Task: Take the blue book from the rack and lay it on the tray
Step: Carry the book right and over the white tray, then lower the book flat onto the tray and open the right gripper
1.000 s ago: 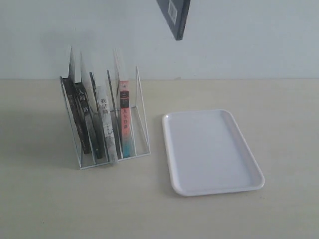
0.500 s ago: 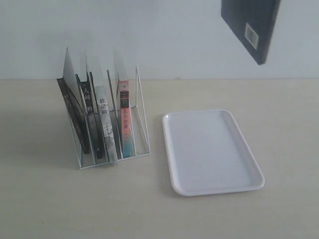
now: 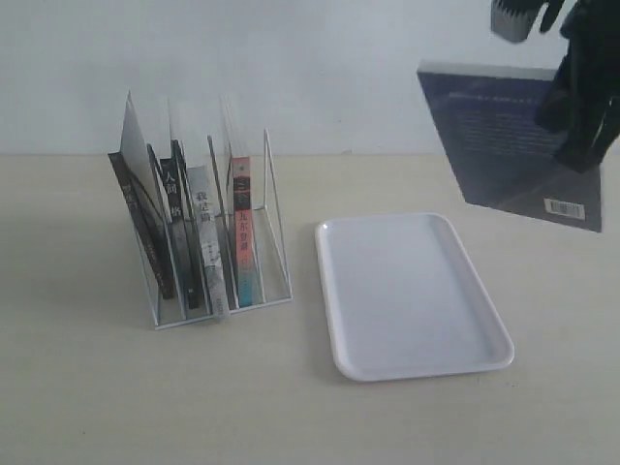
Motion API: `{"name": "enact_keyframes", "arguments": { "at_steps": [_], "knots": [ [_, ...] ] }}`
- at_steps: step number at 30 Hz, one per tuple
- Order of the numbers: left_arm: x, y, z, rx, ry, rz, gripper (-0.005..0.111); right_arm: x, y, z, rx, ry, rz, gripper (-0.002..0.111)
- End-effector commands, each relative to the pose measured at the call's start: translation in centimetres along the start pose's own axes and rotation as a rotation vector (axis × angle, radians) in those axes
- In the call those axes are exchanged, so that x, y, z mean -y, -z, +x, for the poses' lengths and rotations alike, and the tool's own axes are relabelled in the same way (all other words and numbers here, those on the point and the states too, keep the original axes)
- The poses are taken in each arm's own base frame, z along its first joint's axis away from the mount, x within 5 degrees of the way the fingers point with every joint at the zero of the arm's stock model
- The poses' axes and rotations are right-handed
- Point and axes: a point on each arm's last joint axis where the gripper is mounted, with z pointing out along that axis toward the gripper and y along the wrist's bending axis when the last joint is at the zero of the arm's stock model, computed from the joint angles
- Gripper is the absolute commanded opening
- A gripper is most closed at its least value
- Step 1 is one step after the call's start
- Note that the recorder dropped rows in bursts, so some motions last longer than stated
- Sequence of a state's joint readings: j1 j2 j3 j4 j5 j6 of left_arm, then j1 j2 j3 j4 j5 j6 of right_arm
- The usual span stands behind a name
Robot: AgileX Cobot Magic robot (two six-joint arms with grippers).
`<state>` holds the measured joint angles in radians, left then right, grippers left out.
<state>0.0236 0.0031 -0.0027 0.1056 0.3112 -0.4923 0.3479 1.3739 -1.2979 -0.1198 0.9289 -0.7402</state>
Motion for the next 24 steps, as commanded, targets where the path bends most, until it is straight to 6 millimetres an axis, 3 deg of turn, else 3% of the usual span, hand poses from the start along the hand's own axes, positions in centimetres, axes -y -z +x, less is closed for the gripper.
{"name": "enact_keyframes", "arguments": {
  "at_steps": [1,5,10,24],
  "knots": [
    [0.0,0.0,0.0,0.004,0.002,0.002,0.004,0.4,-1.5,-1.3,0.098,0.367,0.038,0.0],
    [0.0,0.0,0.0,0.004,0.002,0.002,0.004,-0.1,-2.3,-2.5,0.213,0.479,0.012,0.0],
    [0.0,0.0,0.0,0.004,0.002,0.002,0.004,-1.0,-5.6,-3.3,0.27,0.548,-0.09,0.0],
    [0.0,0.0,0.0,0.004,0.002,0.002,0.004,-1.0,-11.7,-4.0,0.275,0.489,-0.07,0.0]
  ]
}}
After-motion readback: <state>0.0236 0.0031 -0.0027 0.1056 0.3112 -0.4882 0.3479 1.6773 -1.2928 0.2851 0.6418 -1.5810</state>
